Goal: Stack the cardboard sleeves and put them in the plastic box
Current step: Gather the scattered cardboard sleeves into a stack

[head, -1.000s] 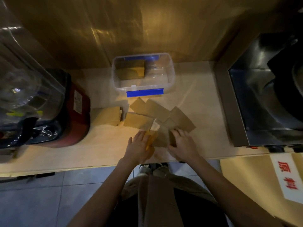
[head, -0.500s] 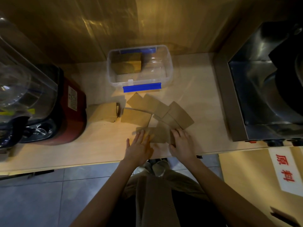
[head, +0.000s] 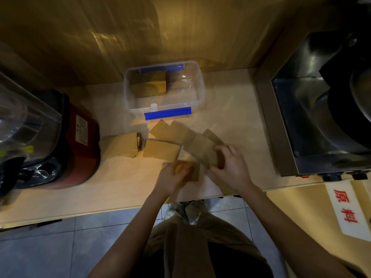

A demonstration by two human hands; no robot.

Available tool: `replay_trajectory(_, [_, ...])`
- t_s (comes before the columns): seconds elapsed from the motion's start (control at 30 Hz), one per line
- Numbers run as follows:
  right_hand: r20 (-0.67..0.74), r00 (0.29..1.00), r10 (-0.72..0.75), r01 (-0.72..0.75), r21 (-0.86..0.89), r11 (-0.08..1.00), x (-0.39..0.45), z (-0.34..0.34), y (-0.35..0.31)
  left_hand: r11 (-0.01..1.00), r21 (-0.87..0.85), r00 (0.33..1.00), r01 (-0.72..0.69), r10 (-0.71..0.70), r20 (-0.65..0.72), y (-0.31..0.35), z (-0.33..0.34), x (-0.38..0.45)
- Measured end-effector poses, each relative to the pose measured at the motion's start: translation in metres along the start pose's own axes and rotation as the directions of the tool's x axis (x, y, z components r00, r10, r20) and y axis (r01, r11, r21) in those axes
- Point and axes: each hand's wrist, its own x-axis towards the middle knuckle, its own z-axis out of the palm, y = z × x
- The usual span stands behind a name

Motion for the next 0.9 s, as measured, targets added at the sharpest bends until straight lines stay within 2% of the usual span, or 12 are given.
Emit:
replay_trajectory(0.03, [-0.024, 1.0, 0.001, 0.001, 0.085, 0.996, -0.001, -0.001, -0.006, 0.966, -0.251, 0.997, 0.068, -0.055, 0.056, 0.009, -0.001, 0.0])
replay_trajectory(0.07, [-0.04, 0.999, 0.012, -0.005, 0.174, 0.985, -0.001, -0.002, -0.011, 0.863, -0.486, 0.987, 0.137, -0.077, 0.142, 0.016, -0.002, 0.0])
replay_trajectory(0.13, [-0.041, 0.998, 0.043, -0.026, 0.341, 0.94, -0.003, 0.0, -0.024, 0.535, -0.808, 0.963, 0.246, -0.043, 0.265, 0.023, -0.004, 0.002])
replay_trajectory(0.2, [-0.026, 0.997, 0.067, -0.045, 0.509, 0.86, -0.004, 0.004, -0.038, 0.177, -0.938, 0.954, 0.298, -0.015, 0.301, 0.027, -0.007, 0.002])
replay_trajectory(0.27, [-0.004, 0.998, 0.065, -0.05, 0.588, 0.807, -0.008, 0.007, -0.05, -0.002, -0.951, 0.95, 0.309, 0.04, 0.308, 0.026, -0.01, 0.004])
replay_trajectory(0.4, [0.074, 0.997, -0.021, -0.023, 0.547, 0.837, -0.017, 0.013, -0.065, -0.075, -0.958, 0.955, 0.278, 0.127, 0.268, 0.032, -0.011, 0.002])
replay_trajectory(0.5, [-0.023, 0.99, -0.137, 0.137, 0.315, 0.939, -0.02, 0.017, -0.068, -0.126, -0.966, 0.971, 0.227, 0.109, 0.214, 0.035, -0.013, 0.005])
replay_trajectory(0.63, [-0.098, 0.963, -0.249, 0.261, 0.143, 0.955, -0.02, 0.022, -0.066, -0.107, -0.978, 0.981, 0.178, 0.1, 0.168, 0.035, -0.014, 0.009])
replay_trajectory(0.7, [-0.018, 0.969, -0.248, 0.247, 0.153, 0.957, -0.016, 0.018, -0.065, -0.11, -0.979, 0.984, 0.17, 0.079, 0.162, 0.032, -0.013, 0.01])
replay_trajectory(0.73, [0.077, 0.966, -0.247, 0.232, 0.165, 0.959, -0.011, 0.015, -0.064, -0.11, -0.98, 0.985, 0.167, 0.058, 0.161, 0.03, -0.013, 0.01])
replay_trajectory(0.83, [0.378, 0.882, -0.282, 0.185, 0.273, 0.944, 0.007, 0.002, -0.064, -0.147, -0.975, 0.985, 0.168, -0.008, 0.171, 0.019, -0.015, 0.008])
replay_trajectory(0.9, [0.436, 0.877, -0.201, 0.016, 0.392, 0.92, 0.021, -0.006, -0.065, -0.188, -0.967, 0.983, 0.169, -0.044, 0.18, 0.01, -0.02, 0.007])
